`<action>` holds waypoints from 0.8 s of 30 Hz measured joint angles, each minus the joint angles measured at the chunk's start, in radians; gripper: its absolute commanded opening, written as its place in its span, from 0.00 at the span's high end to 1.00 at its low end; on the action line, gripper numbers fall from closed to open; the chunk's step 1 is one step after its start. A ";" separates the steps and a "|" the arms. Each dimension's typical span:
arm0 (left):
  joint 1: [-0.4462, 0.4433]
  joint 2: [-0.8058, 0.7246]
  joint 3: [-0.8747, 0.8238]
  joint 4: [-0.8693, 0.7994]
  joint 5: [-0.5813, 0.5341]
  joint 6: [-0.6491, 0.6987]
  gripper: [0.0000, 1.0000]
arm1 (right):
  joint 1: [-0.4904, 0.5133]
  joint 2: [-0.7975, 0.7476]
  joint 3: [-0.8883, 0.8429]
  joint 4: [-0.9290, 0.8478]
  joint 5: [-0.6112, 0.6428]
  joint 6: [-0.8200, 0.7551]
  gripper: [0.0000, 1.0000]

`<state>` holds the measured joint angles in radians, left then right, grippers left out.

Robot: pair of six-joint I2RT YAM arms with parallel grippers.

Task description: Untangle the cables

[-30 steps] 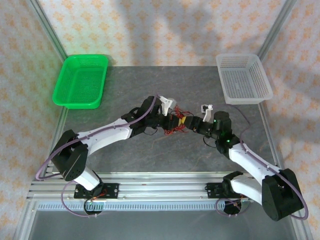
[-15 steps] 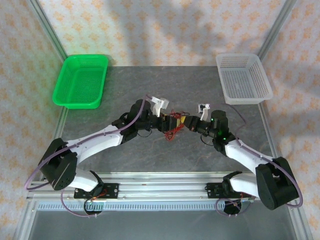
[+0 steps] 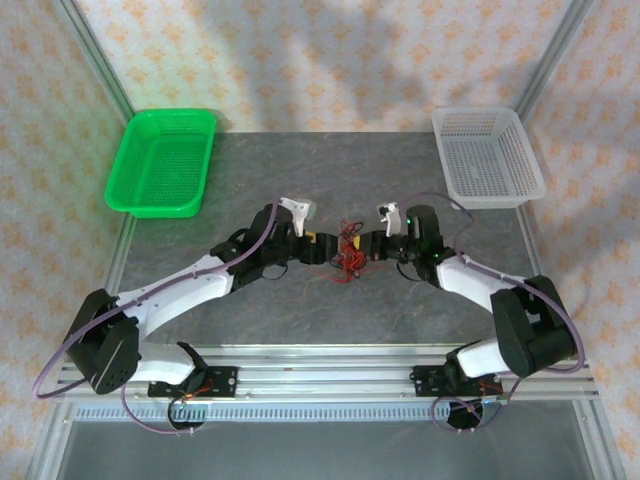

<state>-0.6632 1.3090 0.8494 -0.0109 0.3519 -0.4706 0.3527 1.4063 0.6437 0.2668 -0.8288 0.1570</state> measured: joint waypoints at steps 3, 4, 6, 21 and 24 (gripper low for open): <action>0.012 -0.032 -0.042 0.012 0.012 -0.003 0.23 | 0.011 0.028 0.065 -0.058 0.025 -0.056 1.00; 0.012 -0.034 -0.049 0.019 0.014 -0.003 0.23 | 0.022 0.045 0.087 -0.074 0.044 -0.057 1.00; 0.011 -0.033 -0.055 0.024 0.017 -0.003 0.24 | 0.076 0.092 0.144 -0.110 0.129 -0.045 1.00; 0.069 -0.245 0.099 -0.249 -0.389 -0.016 0.19 | 0.504 0.356 0.415 -0.268 0.673 0.189 0.52; 0.069 -0.271 0.132 -0.278 -0.446 -0.034 0.19 | 0.504 0.336 0.414 -0.286 0.676 0.215 0.33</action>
<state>-0.5938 1.0382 0.9817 -0.2886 -0.0940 -0.5049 0.8566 1.7420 1.0576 -0.0193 -0.1532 0.3717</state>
